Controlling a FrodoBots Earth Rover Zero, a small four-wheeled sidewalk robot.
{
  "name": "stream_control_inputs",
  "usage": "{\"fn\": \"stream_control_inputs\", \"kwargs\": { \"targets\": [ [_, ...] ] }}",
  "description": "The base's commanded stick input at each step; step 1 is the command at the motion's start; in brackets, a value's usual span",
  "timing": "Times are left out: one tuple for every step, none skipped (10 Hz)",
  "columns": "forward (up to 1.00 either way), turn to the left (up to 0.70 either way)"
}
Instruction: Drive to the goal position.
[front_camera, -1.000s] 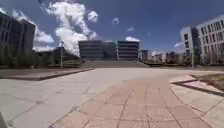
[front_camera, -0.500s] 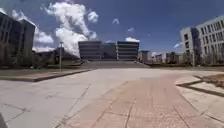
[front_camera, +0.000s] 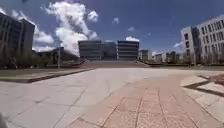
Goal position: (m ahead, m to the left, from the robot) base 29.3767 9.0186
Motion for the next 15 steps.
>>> {"fn": "stream_control_inputs", "kwargs": {
  "targets": [
    [0.7, 0.0],
    [0.7, 0.0],
    [0.7, 0.0],
    [0.7, 0.0],
    [0.7, 0.0],
    [0.7, 0.0],
    [0.7, 0.0],
    [0.7, 0.0],
    [0.7, 0.0],
    [0.7, 0.0],
    [0.7, 0.0],
    [0.7, 0.0],
    [0.7, 0.0],
    [0.7, 0.0],
    [0.7, 0.0]
  ]
}}
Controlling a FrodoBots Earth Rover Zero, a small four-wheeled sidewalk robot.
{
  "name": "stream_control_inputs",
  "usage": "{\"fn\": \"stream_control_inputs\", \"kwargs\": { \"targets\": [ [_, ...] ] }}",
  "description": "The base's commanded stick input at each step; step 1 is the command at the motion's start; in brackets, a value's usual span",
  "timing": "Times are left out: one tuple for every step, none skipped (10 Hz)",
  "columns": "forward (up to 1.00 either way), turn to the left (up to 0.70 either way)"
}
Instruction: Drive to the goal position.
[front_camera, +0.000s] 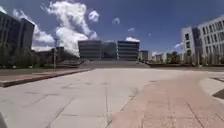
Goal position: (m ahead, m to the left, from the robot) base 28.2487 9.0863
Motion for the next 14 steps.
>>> {"fn": "stream_control_inputs", "kwargs": {
  "targets": [
    [0.7, 0.0],
    [0.7, 0.0],
    [0.7, 0.0],
    [0.7, 0.0],
    [0.7, 0.0],
    [0.7, 0.0],
    [0.7, 0.0],
    [0.7, 0.0],
    [0.7, 0.0],
    [0.7, 0.0],
    [0.7, 0.0],
    [0.7, 0.0],
    [0.7, 0.0],
    [0.7, 0.0]
  ]
}}
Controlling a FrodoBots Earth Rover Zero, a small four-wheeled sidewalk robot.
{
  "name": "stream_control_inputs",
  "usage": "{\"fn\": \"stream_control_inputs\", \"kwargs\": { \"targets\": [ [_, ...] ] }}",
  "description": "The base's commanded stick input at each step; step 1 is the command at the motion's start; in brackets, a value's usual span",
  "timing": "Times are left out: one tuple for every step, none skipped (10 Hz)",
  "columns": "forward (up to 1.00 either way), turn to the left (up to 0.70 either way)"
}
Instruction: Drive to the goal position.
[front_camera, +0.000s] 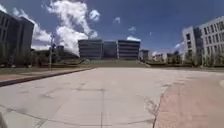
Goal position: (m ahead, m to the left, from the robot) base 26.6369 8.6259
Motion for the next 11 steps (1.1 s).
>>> {"fn": "stream_control_inputs", "kwargs": {
  "targets": [
    [0.7, 0.0],
    [0.7, 0.0],
    [0.7, 0.0],
    [0.7, 0.0],
    [0.7, 0.0],
    [0.7, 0.0],
    [0.7, 0.0],
    [0.7, 0.0],
    [0.7, 0.0],
    [0.7, 0.0],
    [0.7, 0.0]
  ]
}}
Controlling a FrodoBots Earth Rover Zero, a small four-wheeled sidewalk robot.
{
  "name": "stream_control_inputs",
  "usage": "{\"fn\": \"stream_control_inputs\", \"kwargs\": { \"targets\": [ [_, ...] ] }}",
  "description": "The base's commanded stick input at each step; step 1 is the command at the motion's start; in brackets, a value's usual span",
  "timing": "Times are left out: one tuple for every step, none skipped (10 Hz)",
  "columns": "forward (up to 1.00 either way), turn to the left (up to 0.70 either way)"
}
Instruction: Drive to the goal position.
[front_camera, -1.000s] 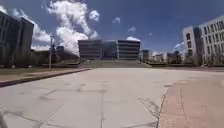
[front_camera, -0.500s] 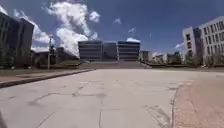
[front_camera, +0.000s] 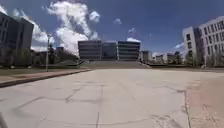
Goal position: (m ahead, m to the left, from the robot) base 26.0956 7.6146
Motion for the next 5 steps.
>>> {"fn": "stream_control_inputs", "kwargs": {
  "targets": [
    [0.7, 0.0],
    [0.7, 0.0],
    [0.7, 0.0],
    [0.7, 0.0],
    [0.7, 0.0]
  ]
}}
